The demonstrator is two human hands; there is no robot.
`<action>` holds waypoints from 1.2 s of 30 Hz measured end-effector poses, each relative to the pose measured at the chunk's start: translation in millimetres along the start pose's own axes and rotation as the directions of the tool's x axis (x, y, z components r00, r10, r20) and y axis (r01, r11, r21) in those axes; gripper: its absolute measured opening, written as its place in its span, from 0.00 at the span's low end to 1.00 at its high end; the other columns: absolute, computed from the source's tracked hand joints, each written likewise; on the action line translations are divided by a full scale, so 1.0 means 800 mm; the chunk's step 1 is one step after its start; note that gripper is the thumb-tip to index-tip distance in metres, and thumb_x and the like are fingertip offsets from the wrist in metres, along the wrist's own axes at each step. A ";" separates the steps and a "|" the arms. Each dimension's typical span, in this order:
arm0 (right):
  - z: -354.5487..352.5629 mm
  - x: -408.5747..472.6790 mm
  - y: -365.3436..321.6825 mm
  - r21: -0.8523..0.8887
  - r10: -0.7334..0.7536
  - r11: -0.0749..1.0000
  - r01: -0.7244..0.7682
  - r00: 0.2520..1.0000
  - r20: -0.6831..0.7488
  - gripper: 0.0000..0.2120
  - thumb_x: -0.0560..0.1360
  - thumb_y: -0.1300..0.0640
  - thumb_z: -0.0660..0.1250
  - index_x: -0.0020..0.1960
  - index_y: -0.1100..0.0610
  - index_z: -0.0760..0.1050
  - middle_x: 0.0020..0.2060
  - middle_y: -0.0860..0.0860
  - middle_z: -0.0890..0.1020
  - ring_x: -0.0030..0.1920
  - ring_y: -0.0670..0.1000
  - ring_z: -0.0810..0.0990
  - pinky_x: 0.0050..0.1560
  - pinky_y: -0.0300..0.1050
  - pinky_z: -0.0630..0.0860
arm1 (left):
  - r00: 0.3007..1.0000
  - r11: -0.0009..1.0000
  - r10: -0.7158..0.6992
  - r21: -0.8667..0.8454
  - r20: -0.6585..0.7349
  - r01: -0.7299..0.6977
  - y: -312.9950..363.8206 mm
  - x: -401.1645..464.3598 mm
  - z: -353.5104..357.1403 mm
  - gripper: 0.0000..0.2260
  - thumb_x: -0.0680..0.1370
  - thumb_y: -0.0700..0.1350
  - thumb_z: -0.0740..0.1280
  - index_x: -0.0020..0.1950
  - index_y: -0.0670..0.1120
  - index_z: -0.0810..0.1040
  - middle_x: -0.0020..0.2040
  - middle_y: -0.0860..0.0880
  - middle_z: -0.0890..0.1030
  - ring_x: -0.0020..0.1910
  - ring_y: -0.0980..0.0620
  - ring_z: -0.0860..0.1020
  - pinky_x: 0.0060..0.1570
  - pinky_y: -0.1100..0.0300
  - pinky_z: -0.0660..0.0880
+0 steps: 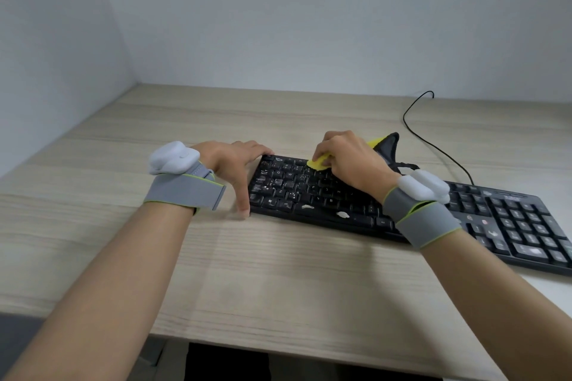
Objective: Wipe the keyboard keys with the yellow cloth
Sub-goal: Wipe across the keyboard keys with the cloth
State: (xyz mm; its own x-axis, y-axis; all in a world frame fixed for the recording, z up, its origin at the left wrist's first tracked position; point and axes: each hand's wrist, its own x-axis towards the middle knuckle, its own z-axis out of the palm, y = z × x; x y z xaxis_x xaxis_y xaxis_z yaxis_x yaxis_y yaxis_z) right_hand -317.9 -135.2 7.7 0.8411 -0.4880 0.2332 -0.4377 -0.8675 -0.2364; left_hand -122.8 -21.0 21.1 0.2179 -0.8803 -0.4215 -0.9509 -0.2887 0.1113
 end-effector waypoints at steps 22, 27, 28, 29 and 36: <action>-0.002 -0.004 -0.003 -0.122 -0.150 0.981 0.154 0.988 0.041 0.20 0.69 0.76 0.57 0.54 0.60 0.79 0.53 0.56 0.78 0.51 0.59 0.77 0.51 0.55 0.77 | 1.000 1.000 -0.004 0.013 0.017 0.004 -0.002 0.000 0.001 0.60 0.53 0.54 0.83 0.76 0.59 0.50 0.72 0.57 0.59 0.72 0.52 0.58 0.68 0.53 0.58; -0.001 -0.002 -0.007 -0.089 -0.146 0.985 0.147 0.989 0.017 0.19 0.70 0.76 0.57 0.52 0.61 0.79 0.51 0.57 0.79 0.49 0.60 0.79 0.50 0.55 0.77 | 1.000 1.000 0.004 0.010 0.017 -0.004 -0.003 0.001 0.000 0.60 0.52 0.55 0.83 0.76 0.58 0.51 0.72 0.57 0.59 0.72 0.52 0.57 0.69 0.53 0.58; 0.001 0.002 -0.011 -0.062 -0.140 0.988 0.140 0.990 0.006 0.19 0.70 0.76 0.57 0.53 0.62 0.79 0.51 0.58 0.79 0.48 0.60 0.79 0.50 0.55 0.77 | 1.000 1.000 0.003 0.005 0.018 -0.003 -0.004 0.002 0.000 0.60 0.52 0.55 0.83 0.76 0.58 0.51 0.72 0.57 0.59 0.72 0.52 0.58 0.68 0.53 0.58; 0.005 0.006 -0.016 -0.041 -0.137 0.990 0.137 0.991 -0.002 0.19 0.70 0.76 0.57 0.53 0.62 0.79 0.52 0.58 0.79 0.49 0.60 0.79 0.51 0.55 0.77 | 1.000 1.000 0.003 0.000 0.020 -0.003 -0.004 0.002 0.000 0.60 0.52 0.55 0.83 0.76 0.59 0.51 0.72 0.57 0.59 0.72 0.53 0.58 0.68 0.53 0.58; 0.022 0.028 -0.048 0.006 -0.169 0.986 0.169 0.986 0.003 0.18 0.72 0.74 0.58 0.55 0.61 0.78 0.54 0.58 0.78 0.51 0.61 0.78 0.53 0.54 0.76 | 1.000 1.000 0.007 -0.010 0.021 -0.007 -0.007 0.005 0.001 0.60 0.51 0.56 0.83 0.76 0.59 0.51 0.71 0.57 0.60 0.71 0.52 0.59 0.68 0.54 0.59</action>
State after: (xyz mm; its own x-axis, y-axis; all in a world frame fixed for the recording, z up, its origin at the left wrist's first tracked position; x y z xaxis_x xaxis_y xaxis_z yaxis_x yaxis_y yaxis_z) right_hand -277.0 -111.3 5.0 0.9040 -0.3338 0.2671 -0.2870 -0.9369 -0.1993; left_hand -116.8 -22.9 17.8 0.2067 -0.8740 -0.4398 -0.9501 -0.2867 0.1231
